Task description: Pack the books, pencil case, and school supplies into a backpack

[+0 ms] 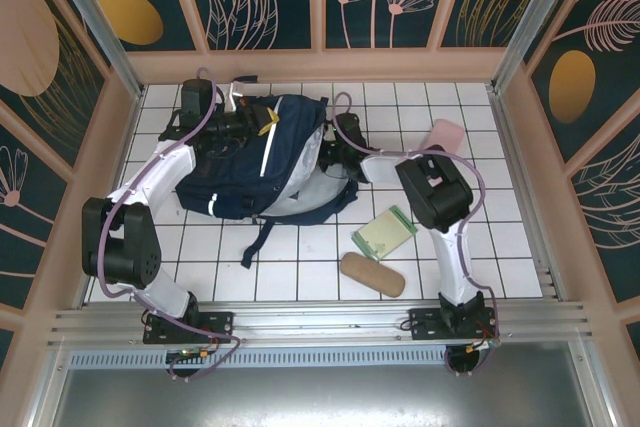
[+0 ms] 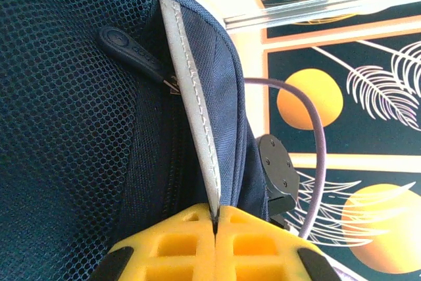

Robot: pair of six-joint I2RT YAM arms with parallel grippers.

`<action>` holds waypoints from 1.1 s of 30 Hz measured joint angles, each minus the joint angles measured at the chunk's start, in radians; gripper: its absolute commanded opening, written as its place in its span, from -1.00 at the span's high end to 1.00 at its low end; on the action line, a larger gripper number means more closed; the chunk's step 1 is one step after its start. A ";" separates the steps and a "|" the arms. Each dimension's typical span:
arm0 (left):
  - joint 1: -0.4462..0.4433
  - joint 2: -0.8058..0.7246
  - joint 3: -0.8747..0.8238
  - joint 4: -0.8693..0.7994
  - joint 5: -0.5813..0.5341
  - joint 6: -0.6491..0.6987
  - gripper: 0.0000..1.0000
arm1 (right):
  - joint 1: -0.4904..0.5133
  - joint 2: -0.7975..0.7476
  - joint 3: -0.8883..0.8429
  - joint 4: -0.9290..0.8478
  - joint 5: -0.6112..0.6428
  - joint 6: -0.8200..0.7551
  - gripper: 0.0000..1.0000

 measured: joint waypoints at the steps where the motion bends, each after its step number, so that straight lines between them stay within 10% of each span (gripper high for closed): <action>1: 0.000 0.000 0.000 0.002 0.000 -0.002 1.00 | 0.008 0.017 0.035 -0.005 0.015 0.000 1.00; 5: 0.002 0.000 0.000 0.010 -0.001 -0.008 1.00 | 0.051 0.092 0.218 -0.104 0.079 -0.030 0.81; 8: 0.013 0.000 0.000 0.020 -0.002 -0.013 1.00 | 0.074 0.119 0.307 -0.199 0.117 -0.071 0.18; 19: 0.030 0.000 -0.022 0.039 0.000 -0.033 1.00 | 0.056 -0.015 0.093 -0.189 0.148 -0.190 -0.93; 33: 0.033 0.000 -0.022 0.045 0.000 -0.035 1.00 | -0.003 -0.146 -0.054 -0.183 0.114 -0.261 -0.88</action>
